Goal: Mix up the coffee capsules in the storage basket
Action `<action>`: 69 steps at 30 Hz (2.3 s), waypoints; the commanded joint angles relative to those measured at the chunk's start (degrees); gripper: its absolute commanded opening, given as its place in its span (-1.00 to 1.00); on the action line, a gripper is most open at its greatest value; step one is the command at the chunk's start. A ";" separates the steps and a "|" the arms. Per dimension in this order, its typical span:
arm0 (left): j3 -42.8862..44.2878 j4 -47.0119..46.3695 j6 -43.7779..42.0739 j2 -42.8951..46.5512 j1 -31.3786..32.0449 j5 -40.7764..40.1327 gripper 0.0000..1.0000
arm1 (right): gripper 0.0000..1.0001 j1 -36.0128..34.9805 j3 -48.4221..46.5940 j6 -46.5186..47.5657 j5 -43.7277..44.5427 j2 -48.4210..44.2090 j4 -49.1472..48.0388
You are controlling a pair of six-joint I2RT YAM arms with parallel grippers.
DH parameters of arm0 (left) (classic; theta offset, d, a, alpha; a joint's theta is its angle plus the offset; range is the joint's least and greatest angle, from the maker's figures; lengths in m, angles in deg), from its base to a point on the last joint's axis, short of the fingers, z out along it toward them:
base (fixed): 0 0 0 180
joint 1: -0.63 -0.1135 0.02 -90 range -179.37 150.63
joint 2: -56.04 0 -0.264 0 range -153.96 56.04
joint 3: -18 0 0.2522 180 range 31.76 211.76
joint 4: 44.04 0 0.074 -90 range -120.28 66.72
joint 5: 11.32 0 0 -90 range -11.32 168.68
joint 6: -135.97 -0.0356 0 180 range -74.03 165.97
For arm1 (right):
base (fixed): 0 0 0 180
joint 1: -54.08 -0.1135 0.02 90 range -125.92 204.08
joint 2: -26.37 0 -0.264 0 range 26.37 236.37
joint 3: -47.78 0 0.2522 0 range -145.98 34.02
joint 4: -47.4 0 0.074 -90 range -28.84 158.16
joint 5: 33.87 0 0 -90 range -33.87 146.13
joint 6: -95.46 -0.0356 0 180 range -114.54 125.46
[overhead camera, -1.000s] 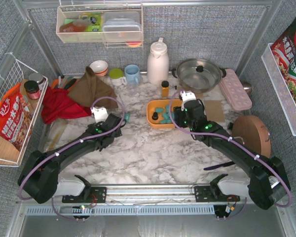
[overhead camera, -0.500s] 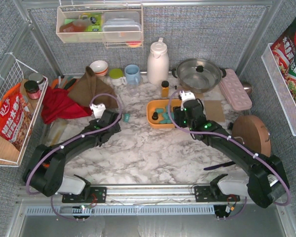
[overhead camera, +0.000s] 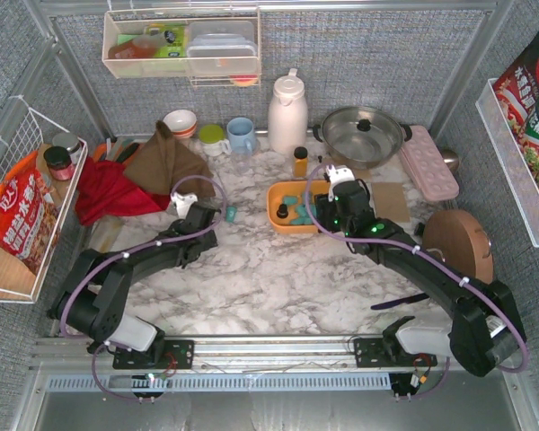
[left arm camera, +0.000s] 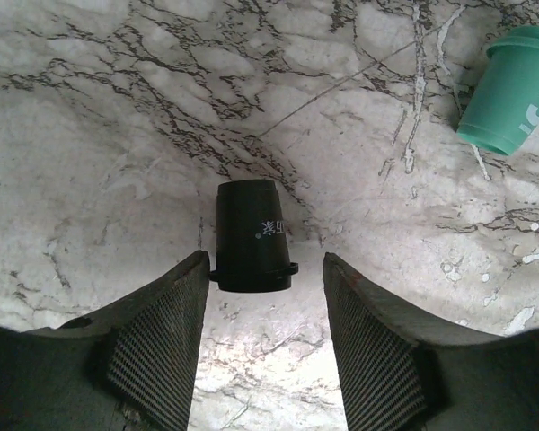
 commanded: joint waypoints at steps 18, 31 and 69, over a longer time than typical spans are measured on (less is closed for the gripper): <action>0.09 -5.40 -10.79 0.25 -1.46 7.25 -0.19 | 0.19 0.00 -1.03 -0.06 -0.89 0.35 0.23; -13.75 -31.01 -26.93 23.93 1.42 30.72 -0.23 | 0.19 -0.37 -6.52 -6.07 -13.70 -0.72 4.39; -4.75 -52.80 -40.82 11.82 18.84 40.27 -0.28 | -0.14 -6.16 -9.47 -23.15 -25.72 -1.93 -5.92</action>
